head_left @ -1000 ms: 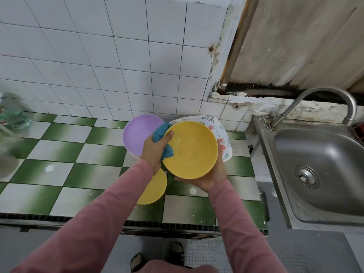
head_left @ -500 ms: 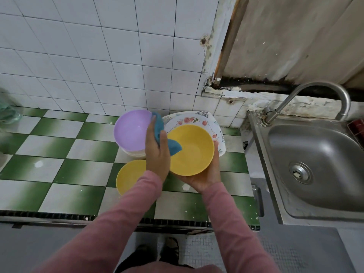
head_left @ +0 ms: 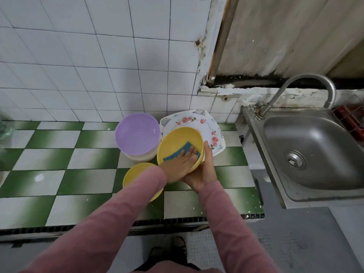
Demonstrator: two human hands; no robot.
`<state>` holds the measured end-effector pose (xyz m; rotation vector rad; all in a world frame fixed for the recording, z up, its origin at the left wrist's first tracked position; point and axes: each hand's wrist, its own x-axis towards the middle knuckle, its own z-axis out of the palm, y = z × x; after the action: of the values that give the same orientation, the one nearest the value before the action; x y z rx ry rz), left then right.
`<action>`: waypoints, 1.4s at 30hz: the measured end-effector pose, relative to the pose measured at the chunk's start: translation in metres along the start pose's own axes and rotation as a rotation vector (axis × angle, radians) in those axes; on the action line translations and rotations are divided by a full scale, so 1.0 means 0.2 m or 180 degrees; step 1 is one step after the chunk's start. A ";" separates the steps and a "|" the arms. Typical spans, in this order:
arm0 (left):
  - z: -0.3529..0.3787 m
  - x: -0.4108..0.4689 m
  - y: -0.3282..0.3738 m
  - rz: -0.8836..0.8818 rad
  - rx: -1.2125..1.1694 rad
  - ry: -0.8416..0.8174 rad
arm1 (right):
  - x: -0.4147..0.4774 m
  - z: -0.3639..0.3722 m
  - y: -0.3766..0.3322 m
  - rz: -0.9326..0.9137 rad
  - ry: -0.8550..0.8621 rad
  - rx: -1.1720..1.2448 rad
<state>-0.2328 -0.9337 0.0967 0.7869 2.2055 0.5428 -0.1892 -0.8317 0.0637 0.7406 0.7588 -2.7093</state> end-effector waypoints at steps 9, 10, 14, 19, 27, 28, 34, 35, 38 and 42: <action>-0.12 -0.08 0.06 0.0575 -0.0488 -0.0570 | -0.13 -0.03 -0.02 -0.0525 0.0277 0.0069; -0.12 -0.07 0.05 0.0704 -0.0532 -0.0619 | -0.15 -0.04 -0.03 -0.0599 0.0318 0.0122; -0.10 -0.01 0.10 0.0885 -0.0885 -0.0706 | -0.26 -0.13 -0.07 -0.0757 0.0511 -0.0008; -0.01 0.04 0.28 0.0866 -0.2068 -0.0517 | -0.47 -0.25 -0.14 -0.1051 0.0856 0.0130; 0.23 0.14 0.84 0.0296 -0.4143 -0.1048 | -0.89 -0.55 -0.31 -0.1884 0.0862 0.0416; 0.26 0.15 0.91 0.0337 -0.4352 -0.1244 | -0.95 -0.61 -0.34 -0.1972 0.0829 0.0463; 0.55 0.26 1.42 0.0471 -0.4985 -0.2093 | -1.37 -1.03 -0.59 -0.2330 0.1087 0.0626; 0.62 0.29 1.51 0.0455 -0.5066 -0.2124 | -1.46 -1.10 -0.63 -0.2405 0.1119 0.0675; 0.83 0.35 1.80 0.0506 -0.5179 -0.2310 | -1.72 -1.31 -0.75 -0.2608 0.1291 0.0671; 1.11 0.42 2.15 0.0714 -0.4878 -0.2588 | -2.01 -1.54 -0.91 -0.2741 0.1621 0.0542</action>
<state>0.0452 -0.5344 0.1612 0.2491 0.5494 1.4073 0.2137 -0.4802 0.1253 1.4569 1.1829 -3.4036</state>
